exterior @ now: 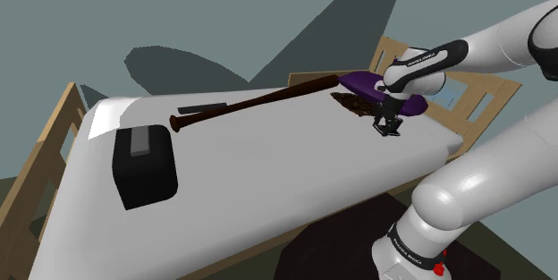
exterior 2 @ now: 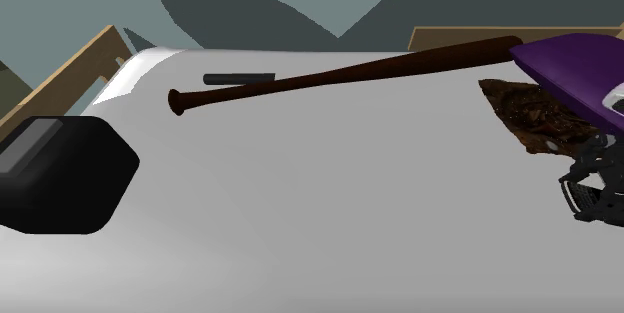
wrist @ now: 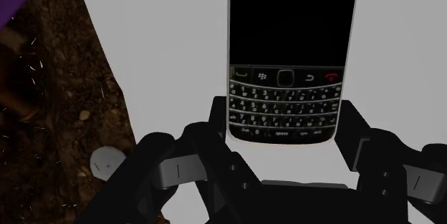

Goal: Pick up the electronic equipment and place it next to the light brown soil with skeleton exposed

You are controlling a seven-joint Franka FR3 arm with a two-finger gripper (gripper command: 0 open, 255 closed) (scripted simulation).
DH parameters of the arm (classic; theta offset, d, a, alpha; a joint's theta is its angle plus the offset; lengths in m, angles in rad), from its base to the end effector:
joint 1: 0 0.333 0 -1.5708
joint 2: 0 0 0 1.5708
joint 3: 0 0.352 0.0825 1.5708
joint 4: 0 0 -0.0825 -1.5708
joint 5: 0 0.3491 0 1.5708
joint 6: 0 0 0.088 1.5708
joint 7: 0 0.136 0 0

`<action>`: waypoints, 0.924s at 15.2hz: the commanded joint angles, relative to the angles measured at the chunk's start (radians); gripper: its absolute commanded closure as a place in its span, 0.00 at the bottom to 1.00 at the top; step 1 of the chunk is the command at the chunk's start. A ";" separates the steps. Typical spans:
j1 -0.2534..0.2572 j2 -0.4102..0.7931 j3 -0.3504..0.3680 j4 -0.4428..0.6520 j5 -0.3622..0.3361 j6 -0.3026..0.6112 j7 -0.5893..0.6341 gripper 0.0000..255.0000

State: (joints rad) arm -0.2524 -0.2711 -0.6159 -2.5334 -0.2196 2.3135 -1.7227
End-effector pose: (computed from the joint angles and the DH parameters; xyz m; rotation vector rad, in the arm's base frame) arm 0.2545 -0.3157 0.3832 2.7284 1.5248 -0.0040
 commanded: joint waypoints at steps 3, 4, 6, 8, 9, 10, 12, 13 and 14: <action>0.003 0.017 -0.005 -0.012 0.006 0.028 -0.004 1.00; 0.003 0.017 -0.005 -0.012 0.006 0.028 -0.004 1.00; 0.003 0.017 -0.005 -0.012 0.006 0.028 -0.004 1.00; 0.003 0.017 -0.005 -0.012 0.006 0.028 -0.004 1.00; 0.003 0.017 -0.005 -0.012 0.006 0.028 -0.004 1.00; 0.003 0.017 -0.005 -0.012 0.006 0.028 -0.004 0.00; 0.003 0.017 -0.005 -0.013 0.006 0.028 -0.004 0.00; 0.003 0.017 -0.005 -0.013 0.006 0.028 -0.004 0.00; 0.003 0.017 -0.005 -0.013 0.006 0.028 -0.004 0.00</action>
State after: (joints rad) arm -0.2491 -0.2544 -0.6213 -2.5460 -0.2138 2.3420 -1.7262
